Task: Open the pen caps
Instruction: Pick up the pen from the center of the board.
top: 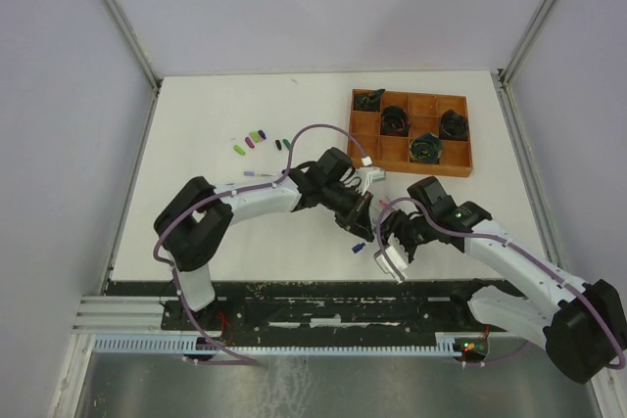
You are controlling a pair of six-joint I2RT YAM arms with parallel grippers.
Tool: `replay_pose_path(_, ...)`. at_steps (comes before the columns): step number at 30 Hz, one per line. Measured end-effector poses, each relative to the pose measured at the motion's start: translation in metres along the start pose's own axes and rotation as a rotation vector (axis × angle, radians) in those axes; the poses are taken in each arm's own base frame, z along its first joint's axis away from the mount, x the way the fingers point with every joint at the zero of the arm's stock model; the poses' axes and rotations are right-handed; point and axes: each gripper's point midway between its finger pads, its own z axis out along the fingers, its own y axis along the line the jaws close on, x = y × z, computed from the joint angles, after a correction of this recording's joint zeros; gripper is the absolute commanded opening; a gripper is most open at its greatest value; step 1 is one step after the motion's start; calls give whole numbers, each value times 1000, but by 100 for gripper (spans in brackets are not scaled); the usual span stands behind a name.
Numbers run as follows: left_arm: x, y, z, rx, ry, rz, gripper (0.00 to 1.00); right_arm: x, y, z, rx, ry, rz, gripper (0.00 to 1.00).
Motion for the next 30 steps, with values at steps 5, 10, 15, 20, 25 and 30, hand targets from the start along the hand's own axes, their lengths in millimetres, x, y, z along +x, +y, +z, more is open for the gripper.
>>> replay_pose_path(5,-3,-3,3,11,3,8,3,3,0,4,-6,15,-13,35)
replay_pose_path(10,-4,-5,3,15,1,12,3,6,-3,4,3,32,-22,24)
replay_pose_path(15,-5,-5,4,16,-1,16,22,6,-7,1,21,42,-28,2)
replay_pose_path(20,-7,-7,0,-2,-41,34,57,3,-7,-2,27,40,-30,2)
replay_pose_path(25,-12,-23,-27,-45,-154,80,66,-5,-4,-8,38,14,-24,2)
replay_pose_path(30,-36,-50,-69,-89,-380,165,66,-14,5,-13,15,-26,33,2)
